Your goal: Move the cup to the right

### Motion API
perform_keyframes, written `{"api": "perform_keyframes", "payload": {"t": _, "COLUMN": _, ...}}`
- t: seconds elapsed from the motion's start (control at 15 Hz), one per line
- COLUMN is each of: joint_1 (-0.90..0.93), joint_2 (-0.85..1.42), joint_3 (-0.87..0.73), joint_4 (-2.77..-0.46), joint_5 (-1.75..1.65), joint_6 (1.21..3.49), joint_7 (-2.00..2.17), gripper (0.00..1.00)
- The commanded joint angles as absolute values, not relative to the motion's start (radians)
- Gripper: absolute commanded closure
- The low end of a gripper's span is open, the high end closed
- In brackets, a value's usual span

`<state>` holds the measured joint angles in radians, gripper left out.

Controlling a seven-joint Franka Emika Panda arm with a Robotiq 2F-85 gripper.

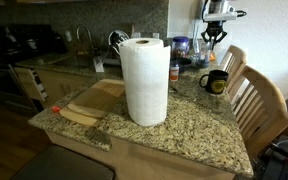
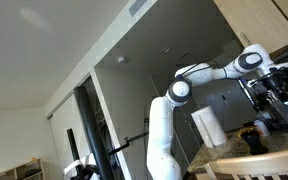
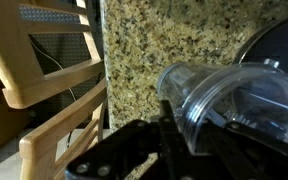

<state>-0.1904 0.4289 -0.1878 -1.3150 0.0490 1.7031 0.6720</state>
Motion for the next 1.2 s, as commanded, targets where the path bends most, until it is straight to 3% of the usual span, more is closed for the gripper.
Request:
{"api": "perform_keyframes", "payload": {"t": 0.0, "joint_1": -0.191, "joint_2": 0.439, "joint_3": -0.193, "joint_4": -1.293, "joint_5": 0.072, "joint_6": 1.709, "joint_7": 0.672, "gripper": 0.96}}
{"api": "perform_keyframes", "payload": {"t": 0.07, "joint_1": -0.191, "joint_2": 0.439, "joint_3": -0.193, "joint_4": -1.293, "joint_5": 0.076, "joint_6": 1.707, "joint_7": 0.675, "gripper": 0.96}}
{"api": "perform_keyframes", "payload": {"t": 0.13, "joint_1": -0.192, "joint_2": 0.439, "joint_3": -0.192, "joint_4": -1.293, "joint_5": 0.082, "joint_6": 1.707, "joint_7": 0.678, "gripper": 0.6}}
{"api": "perform_keyframes", "payload": {"t": 0.27, "joint_1": -0.192, "joint_2": 0.438, "joint_3": -0.191, "joint_4": -1.292, "joint_5": 0.091, "joint_6": 1.709, "joint_7": 0.68, "gripper": 0.53}}
{"api": "perform_keyframes", "payload": {"t": 0.73, "joint_1": -0.196, "joint_2": 0.433, "joint_3": -0.186, "joint_4": -1.3, "joint_5": 0.113, "joint_6": 1.789, "joint_7": 0.684, "gripper": 0.04}}
{"api": "perform_keyframes", "payload": {"t": 0.8, "joint_1": -0.195, "joint_2": 0.432, "joint_3": -0.186, "joint_4": -1.304, "joint_5": 0.114, "joint_6": 1.83, "joint_7": 0.683, "gripper": 0.01}}
{"api": "perform_keyframes", "payload": {"t": 0.87, "joint_1": -0.158, "joint_2": 0.285, "joint_3": -0.188, "joint_4": -1.501, "joint_5": 0.095, "joint_6": 1.944, "joint_7": 0.718, "gripper": 0.0}}
{"api": "perform_keyframes", "payload": {"t": 1.13, "joint_1": -0.084, "joint_2": 0.138, "joint_3": -0.174, "joint_4": -1.559, "joint_5": 0.009, "joint_6": 2.078, "joint_7": 0.752, "gripper": 0.0}}
